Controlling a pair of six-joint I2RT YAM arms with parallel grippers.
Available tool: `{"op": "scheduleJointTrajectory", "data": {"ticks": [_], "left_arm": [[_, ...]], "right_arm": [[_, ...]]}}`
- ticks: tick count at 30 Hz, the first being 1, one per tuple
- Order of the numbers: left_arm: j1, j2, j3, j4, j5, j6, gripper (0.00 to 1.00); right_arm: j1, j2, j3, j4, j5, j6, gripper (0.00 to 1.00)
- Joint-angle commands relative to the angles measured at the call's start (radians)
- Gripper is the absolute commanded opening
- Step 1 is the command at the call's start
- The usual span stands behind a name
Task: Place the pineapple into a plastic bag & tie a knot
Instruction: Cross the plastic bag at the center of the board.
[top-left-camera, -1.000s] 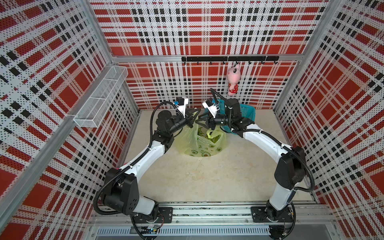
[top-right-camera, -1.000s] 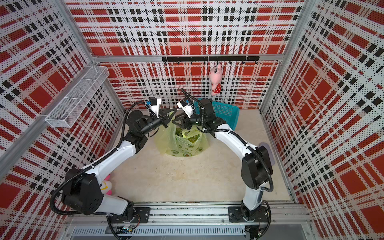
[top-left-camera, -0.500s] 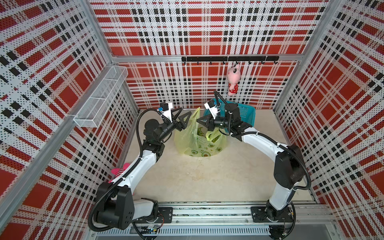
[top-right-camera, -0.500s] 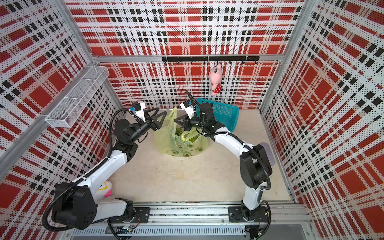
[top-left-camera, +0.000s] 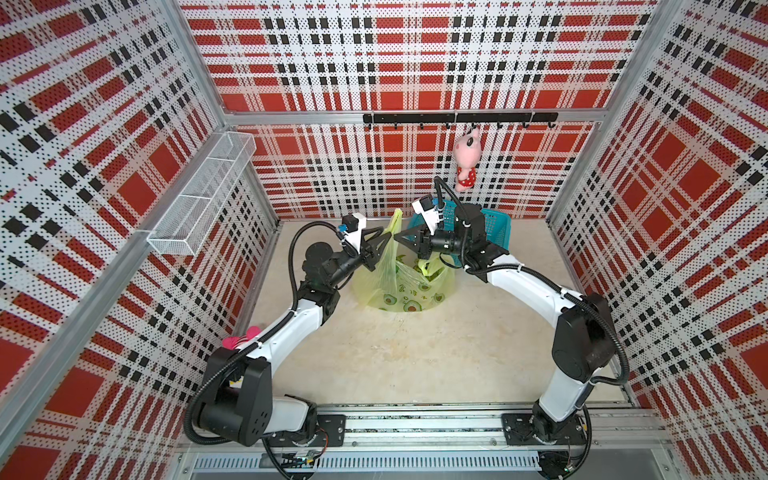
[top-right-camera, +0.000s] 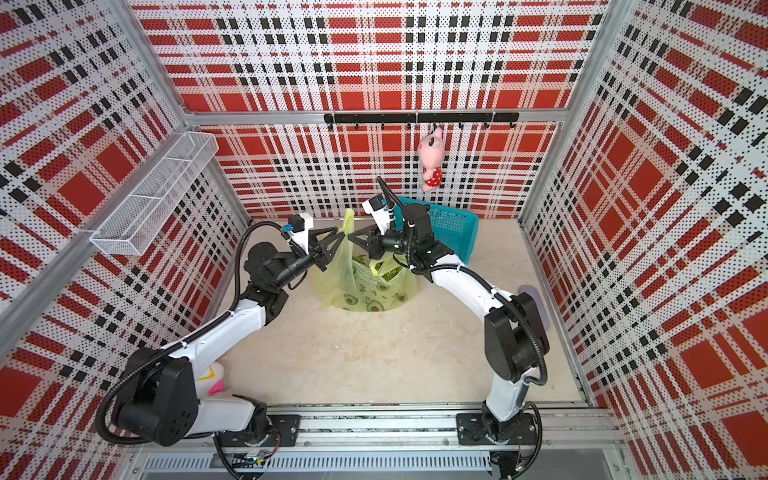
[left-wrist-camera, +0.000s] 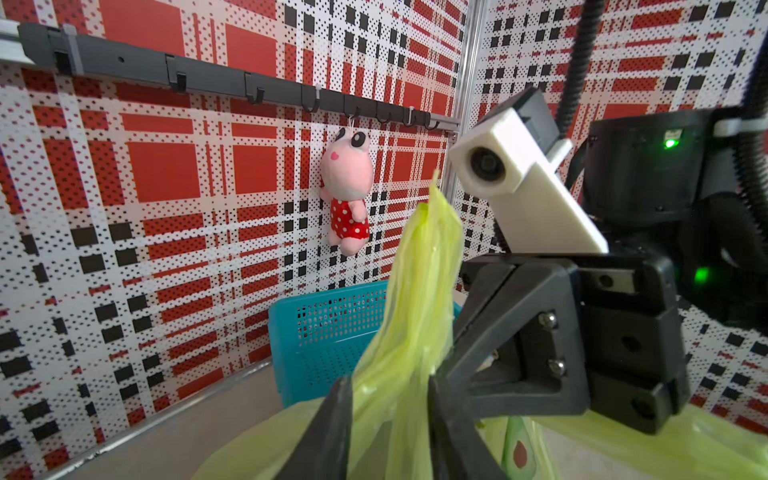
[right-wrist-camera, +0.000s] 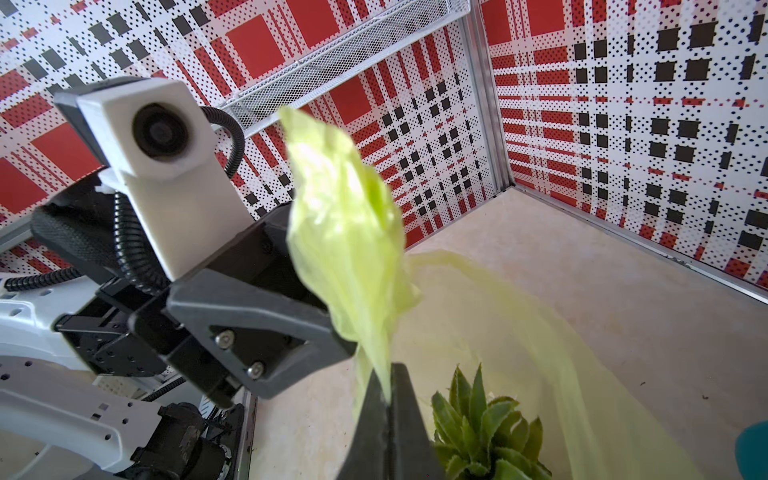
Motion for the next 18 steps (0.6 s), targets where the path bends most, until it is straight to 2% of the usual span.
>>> {"op": "scheduleJointTrajectory", "data": {"ticks": [1,3,6,9,11,18], "left_arm": [[-0.005,0.016,0.043,0.026,0.041,0.027,0.2],[-0.005,0.023,0.05,0.025,0.058,0.029,0.14],[-0.007,0.034,0.057,0.025,0.076,0.028,0.05],[-0.011,0.041,0.059,0.024,0.078,0.026,0.03],[-0.012,0.047,0.059,0.024,0.077,0.024,0.03],[-0.017,0.054,0.056,0.023,0.069,0.023,0.04]], "right_arm": [[-0.013,-0.054,-0.002,0.006,-0.007,0.0,0.0],[-0.021,-0.061,-0.005,0.0,0.0,0.003,0.06],[-0.034,-0.078,-0.007,-0.013,0.021,0.006,0.24],[-0.04,-0.101,-0.013,-0.03,0.048,0.002,0.44],[-0.042,-0.109,-0.009,-0.039,0.075,0.008,0.52],[-0.048,-0.092,0.066,-0.133,0.161,0.036,0.56]]}}
